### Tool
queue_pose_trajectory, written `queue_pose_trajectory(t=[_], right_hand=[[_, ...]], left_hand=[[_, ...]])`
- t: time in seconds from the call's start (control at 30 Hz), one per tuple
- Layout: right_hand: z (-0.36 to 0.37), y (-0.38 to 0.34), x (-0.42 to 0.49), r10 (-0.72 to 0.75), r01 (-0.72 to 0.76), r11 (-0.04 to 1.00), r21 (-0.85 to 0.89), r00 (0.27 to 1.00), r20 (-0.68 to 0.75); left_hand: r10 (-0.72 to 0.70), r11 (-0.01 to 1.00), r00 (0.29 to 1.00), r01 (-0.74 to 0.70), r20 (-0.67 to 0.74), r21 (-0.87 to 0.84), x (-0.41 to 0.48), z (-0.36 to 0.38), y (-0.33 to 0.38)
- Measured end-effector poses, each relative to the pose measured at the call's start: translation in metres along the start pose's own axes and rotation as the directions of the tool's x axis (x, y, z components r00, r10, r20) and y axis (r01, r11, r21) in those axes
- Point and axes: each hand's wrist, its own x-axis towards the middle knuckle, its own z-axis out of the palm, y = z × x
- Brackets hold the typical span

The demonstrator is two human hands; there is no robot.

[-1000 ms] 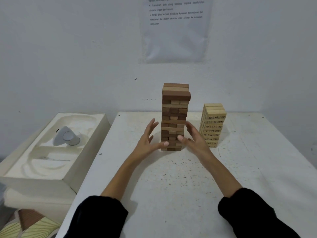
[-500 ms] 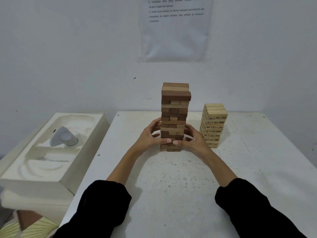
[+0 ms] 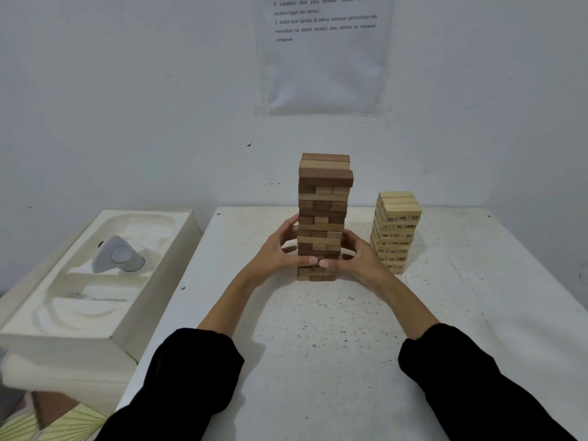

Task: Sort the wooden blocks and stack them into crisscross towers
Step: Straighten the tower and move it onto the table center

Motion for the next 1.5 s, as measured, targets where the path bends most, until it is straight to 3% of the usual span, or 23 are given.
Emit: queue_pose_trajectory(t=[0.27, 0.47, 1.5], right_hand=[[0.001, -0.004, -0.005, -0.029, 0.029, 0.999, -0.019, 1.000, -0.004], [0.004, -0.011, -0.009, -0.065, 0.068, 0.994, 0.085, 0.997, -0.028], [0.010, -0.036, -0.016, -0.137, 0.146, 0.980, 0.136, 0.988, -0.075]], left_hand=[[0.001, 1.000, 1.000, -0.001, 0.002, -0.014, -0.002, -0.002, 0.002], [-0.012, 0.992, 1.000, 0.010, -0.017, -0.123, -0.005, -0.004, 0.008], [0.046, 0.987, 0.994, -0.060, -0.095, -0.150, 0.000, -0.005, 0.018]])
